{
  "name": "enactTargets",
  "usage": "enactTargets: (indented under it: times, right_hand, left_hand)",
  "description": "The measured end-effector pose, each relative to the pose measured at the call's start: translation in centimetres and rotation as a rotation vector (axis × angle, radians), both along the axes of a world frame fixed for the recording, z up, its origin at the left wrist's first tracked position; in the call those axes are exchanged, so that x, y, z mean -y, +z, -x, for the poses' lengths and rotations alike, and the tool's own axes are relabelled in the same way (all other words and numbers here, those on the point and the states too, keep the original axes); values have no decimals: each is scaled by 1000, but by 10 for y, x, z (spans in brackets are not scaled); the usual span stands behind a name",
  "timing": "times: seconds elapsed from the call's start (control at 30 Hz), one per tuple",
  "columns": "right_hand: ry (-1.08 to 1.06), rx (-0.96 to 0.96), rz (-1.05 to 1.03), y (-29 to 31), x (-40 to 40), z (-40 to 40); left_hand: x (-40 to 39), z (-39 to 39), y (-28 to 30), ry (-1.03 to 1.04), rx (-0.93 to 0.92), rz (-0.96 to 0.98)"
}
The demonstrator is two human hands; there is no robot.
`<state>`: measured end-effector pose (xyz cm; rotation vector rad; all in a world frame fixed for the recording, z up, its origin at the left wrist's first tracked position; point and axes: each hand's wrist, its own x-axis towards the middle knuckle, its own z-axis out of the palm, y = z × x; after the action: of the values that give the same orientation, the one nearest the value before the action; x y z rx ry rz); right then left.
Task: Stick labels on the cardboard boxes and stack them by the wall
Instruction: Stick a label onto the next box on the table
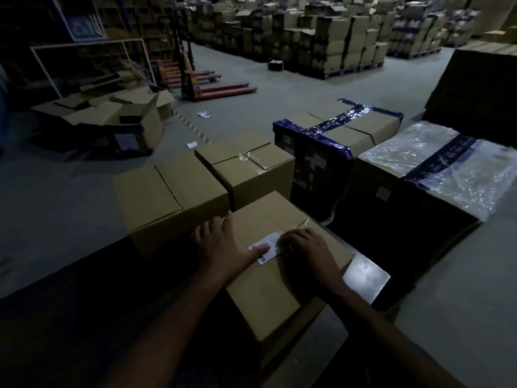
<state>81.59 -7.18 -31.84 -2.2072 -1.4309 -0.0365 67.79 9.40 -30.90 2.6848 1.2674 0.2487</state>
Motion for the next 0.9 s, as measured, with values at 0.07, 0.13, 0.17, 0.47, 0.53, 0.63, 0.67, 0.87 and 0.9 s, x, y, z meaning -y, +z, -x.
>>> enactTargets:
  times: [0.07,0.13,0.17,0.47,0.53,0.63,0.67,0.87,0.9]
  right_hand:
    - [30,-17,33,2,4,-14]
    - [50,-43,41,5,7,-28]
    - [46,-67,28,8,6,-33]
    - [-10,-204,-41,3,-8,-23]
    - [45,-308,-34,7,-5,-31]
    - [54,-296,-49,4,-3,-33]
    - [45,-265,-49,0,-4,-32]
    - [60,-333,-6,-1,-3,-34]
    - [62,-331,-11,-1,-2,-33]
  left_hand:
    - [7,-4,2,20,-33,-10]
    - [15,-9,3,44,-50,4]
    - [19,-11,2,59,-39,17]
    - [33,-13,-7,137,25,-42]
    - [34,-13,-5,142,20,-37]
    - [36,-14,-3,161,33,-27]
    - [36,-15,-2,164,35,-24]
    - [35,-16,-1,170,40,-10]
    - [35,-16,-2,170,39,-9]
